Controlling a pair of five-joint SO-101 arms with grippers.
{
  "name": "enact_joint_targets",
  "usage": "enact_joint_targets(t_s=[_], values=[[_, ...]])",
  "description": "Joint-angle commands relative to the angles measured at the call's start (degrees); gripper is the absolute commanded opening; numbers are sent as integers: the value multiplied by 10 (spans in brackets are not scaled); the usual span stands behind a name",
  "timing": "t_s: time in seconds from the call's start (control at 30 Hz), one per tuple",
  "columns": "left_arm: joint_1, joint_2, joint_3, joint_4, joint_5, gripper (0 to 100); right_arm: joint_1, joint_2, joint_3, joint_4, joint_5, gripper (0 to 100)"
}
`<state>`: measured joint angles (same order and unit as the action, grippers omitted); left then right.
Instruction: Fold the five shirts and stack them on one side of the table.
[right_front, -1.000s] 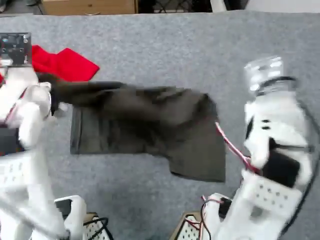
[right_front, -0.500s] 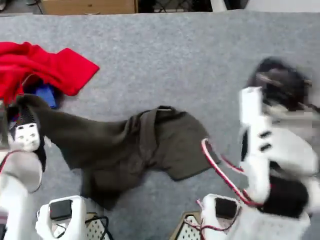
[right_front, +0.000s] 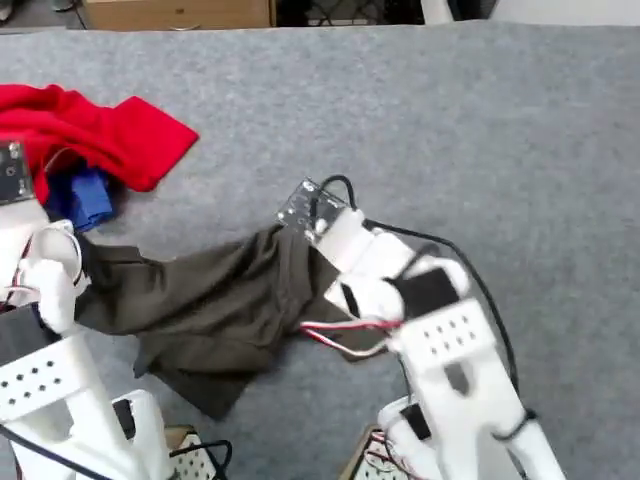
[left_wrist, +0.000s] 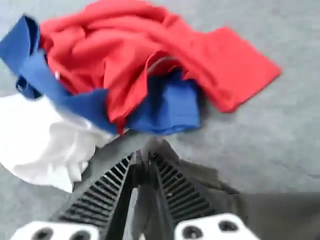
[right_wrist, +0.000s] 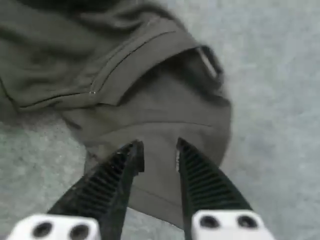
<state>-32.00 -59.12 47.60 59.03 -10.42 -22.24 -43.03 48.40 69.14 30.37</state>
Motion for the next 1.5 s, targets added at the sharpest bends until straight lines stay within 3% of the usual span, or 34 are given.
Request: enact_joint_targets(t_s=[0.0, 0.2, 0.3, 0.4, 0.47, 0.67, 0.87, 1.03, 1.2, 1.37, 1.47], values=[[-12, -8, 93, -85, 7, 29, -25, 104, 0, -47, -8, 125], [-11, -5, 206, -195, 44, 29, -41, 307, -36, -104, -17, 124], [-11, -1, 228, -210, 67, 29, -40, 393, -76, -106, -18, 109], [-4, -1, 237, -210, 87, 29, -36, 461, -116, -103, -18, 8], [10, -1, 238, -208, 91, 29, -19, 493, -134, -102, -18, 14], [46, -6, 225, -206, 91, 29, 83, 473, -148, -93, -5, 13], [100, -1, 183, -205, 92, 29, 217, 403, -172, -98, 80, 13], [162, 0, 185, -214, 147, 29, 312, 404, -252, -114, 118, 13], [192, 18, 200, -290, 173, 29, 309, 449, -284, -136, 157, 26], [189, 113, 198, -332, 173, 29, 316, 485, -329, -149, 89, 179], [182, 171, 196, -348, 169, 29, 317, 486, -366, -90, 110, 191]])
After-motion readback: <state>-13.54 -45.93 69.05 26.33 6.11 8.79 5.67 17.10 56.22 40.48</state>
